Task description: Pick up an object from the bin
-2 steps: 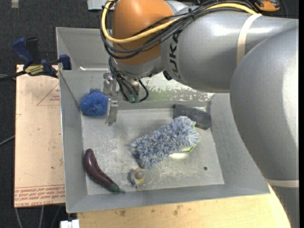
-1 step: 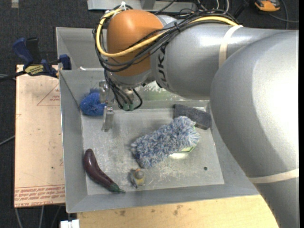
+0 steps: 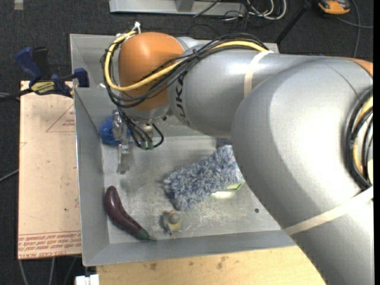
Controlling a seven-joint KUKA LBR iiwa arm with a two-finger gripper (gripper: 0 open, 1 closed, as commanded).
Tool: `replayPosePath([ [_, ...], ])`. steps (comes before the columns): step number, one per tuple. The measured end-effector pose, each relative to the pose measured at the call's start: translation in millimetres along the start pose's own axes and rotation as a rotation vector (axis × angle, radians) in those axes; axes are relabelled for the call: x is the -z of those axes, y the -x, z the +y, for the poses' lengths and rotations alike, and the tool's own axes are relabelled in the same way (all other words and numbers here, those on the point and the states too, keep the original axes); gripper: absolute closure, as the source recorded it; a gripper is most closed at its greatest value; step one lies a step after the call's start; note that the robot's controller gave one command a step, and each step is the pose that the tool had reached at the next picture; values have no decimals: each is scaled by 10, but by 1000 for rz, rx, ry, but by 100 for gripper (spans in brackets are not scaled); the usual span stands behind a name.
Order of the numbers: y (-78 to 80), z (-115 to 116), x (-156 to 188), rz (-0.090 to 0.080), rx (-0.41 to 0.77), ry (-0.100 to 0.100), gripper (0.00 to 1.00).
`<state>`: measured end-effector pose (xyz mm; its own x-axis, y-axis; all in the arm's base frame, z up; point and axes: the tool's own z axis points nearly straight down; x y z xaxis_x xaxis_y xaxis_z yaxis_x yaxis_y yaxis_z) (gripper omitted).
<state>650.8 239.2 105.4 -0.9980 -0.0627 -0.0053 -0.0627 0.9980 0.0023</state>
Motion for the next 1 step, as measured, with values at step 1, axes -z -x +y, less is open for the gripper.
replayPosePath([
  [1, 3, 90, -225, 5, 18, 1, 0],
])
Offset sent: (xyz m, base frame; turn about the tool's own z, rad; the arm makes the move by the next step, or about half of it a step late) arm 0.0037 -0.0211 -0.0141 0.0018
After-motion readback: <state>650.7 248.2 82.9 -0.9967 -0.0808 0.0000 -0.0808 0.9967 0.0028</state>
